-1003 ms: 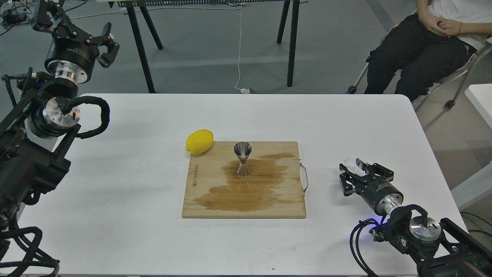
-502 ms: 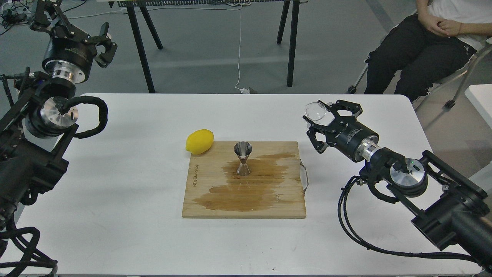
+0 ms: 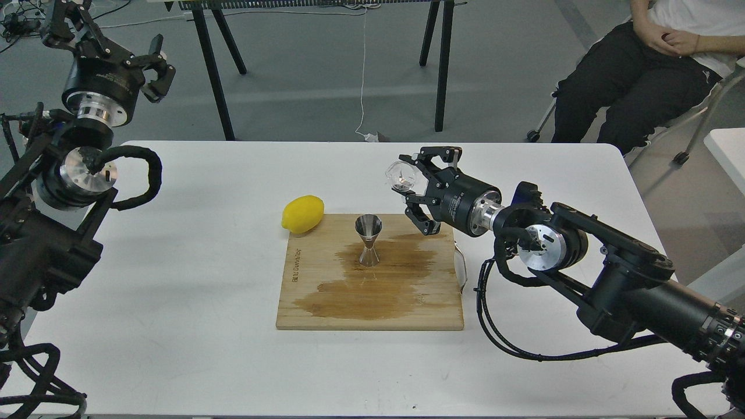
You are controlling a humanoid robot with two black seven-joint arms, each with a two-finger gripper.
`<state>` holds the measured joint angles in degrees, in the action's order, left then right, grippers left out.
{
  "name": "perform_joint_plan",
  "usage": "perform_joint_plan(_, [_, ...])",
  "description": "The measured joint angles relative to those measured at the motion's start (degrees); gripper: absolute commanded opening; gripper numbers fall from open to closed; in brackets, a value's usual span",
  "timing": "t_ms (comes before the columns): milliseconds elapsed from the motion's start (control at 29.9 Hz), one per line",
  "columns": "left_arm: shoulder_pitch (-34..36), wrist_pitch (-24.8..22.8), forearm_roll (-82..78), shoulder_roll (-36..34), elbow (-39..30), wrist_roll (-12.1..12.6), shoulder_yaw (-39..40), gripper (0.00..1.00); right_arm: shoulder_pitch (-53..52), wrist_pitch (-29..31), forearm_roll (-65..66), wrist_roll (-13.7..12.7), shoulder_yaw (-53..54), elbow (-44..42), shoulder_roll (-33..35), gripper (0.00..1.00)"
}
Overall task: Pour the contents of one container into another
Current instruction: 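Tilt the held glass over the jigger to pour into it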
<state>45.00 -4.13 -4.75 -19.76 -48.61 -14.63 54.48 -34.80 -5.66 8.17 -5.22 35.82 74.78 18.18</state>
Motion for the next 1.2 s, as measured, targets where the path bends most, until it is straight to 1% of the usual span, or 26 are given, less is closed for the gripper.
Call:
perform_joint_plan(401, [0.0,0.0,0.0,0.0,0.1,-0.1,0.0,1.00,-0.3,-1.2,9.2,0.3,-3.9,-0.4,-3.3,0.34])
perform_joint_plan(635, [0.0,0.0,0.0,0.0,0.1,-0.1,0.0,1.00,-0.4,-3.5,12.5,0.7,-6.6,-0.3,-5.6,0.34])
perform_joint_plan(970, [0.0,0.0,0.0,-0.1,0.1,-0.1,0.0,1.00,-0.3,-5.6,16.3,1.2,-6.8,-0.2,-6.7,0.34])
perform_joint_plan(1204, [0.0,-0.1,0.0,-0.1,0.1,-0.1,0.0,1.00,-0.1,-6.0,22.9,1.4,-7.0,-0.2,-6.7,0.34])
